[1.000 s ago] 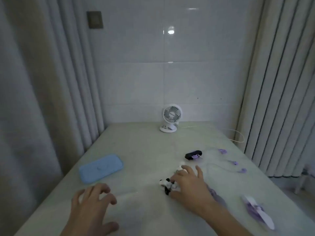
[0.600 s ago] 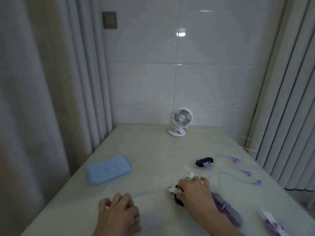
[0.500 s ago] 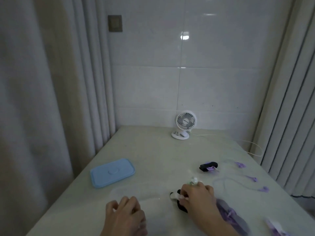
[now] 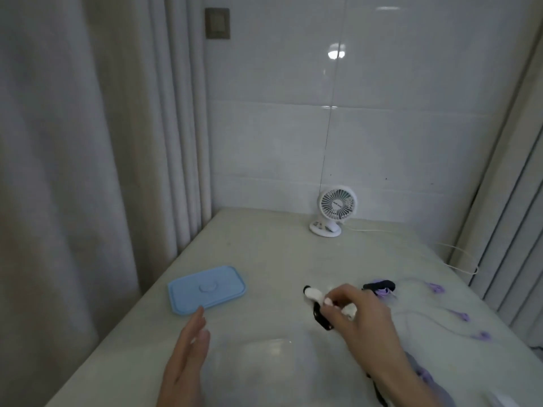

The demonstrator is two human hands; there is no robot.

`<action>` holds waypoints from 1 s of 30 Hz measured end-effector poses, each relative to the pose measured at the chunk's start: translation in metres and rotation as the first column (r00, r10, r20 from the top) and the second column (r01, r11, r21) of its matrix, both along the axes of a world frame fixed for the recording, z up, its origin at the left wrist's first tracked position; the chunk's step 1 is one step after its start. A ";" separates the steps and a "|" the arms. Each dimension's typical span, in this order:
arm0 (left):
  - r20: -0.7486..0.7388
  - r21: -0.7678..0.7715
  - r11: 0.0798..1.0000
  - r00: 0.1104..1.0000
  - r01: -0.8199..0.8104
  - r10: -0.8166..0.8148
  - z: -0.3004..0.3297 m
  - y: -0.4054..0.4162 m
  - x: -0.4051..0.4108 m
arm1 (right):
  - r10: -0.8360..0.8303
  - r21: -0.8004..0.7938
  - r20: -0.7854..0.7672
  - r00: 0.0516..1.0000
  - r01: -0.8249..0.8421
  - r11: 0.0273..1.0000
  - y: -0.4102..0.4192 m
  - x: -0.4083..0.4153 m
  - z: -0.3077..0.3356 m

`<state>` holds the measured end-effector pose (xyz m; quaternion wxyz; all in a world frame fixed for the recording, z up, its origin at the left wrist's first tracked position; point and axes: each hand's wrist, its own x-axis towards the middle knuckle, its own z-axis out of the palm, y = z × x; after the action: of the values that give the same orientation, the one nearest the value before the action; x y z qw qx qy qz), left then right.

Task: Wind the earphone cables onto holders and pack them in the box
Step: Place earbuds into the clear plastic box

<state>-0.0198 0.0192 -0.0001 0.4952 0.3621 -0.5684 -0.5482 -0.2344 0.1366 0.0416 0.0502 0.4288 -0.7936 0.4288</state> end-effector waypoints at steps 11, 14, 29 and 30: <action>0.026 0.218 0.972 0.995 0.084 -0.092 -0.004 0.001 0.005 | 0.264 0.280 -0.091 0.960 -0.230 0.932 -0.046 0.089 -0.002; 0.023 0.195 0.975 0.994 0.104 -0.110 -0.005 0.002 0.004 | 0.210 0.403 -0.136 0.968 -0.140 0.905 -0.054 0.103 -0.011; -0.038 0.224 0.973 0.998 0.054 -0.047 -0.008 0.006 -0.004 | 0.205 0.600 -0.108 0.973 -0.101 0.793 -0.076 0.117 -0.019; -0.024 0.211 0.976 0.998 0.056 -0.052 -0.008 0.006 -0.003 | 0.206 0.614 -0.100 0.973 -0.103 0.783 -0.077 0.116 -0.018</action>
<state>-0.0227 0.0255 -0.0082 0.4439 0.3921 -0.5121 -0.6221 -0.1189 0.0596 0.0233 -0.0605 0.5192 -0.8441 0.1195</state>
